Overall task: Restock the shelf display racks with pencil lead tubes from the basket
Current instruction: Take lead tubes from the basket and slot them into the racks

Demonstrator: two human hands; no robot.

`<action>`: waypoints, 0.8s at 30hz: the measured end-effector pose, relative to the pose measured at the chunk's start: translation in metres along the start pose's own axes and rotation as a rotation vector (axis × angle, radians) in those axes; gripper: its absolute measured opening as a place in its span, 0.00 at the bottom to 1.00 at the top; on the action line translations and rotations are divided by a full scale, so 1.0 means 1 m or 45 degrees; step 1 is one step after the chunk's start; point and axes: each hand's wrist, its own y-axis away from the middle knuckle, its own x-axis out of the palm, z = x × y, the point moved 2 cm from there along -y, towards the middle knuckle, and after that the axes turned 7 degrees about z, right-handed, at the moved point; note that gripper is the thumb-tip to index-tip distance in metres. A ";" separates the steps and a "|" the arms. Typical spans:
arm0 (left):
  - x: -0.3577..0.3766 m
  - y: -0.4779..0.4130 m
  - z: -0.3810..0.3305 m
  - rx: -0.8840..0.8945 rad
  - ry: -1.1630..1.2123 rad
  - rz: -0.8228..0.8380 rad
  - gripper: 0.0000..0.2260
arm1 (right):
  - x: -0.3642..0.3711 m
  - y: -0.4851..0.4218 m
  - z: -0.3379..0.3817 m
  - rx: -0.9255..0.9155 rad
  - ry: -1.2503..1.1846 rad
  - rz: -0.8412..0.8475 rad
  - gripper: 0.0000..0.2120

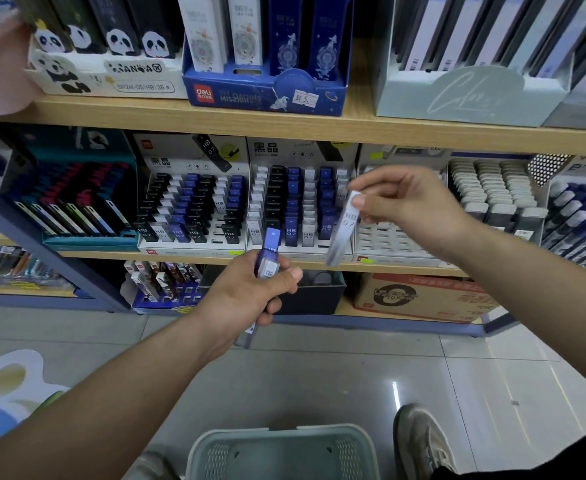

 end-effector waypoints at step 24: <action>-0.006 0.007 0.001 -0.003 0.098 0.097 0.08 | -0.005 -0.042 -0.040 -0.369 1.227 -0.223 0.08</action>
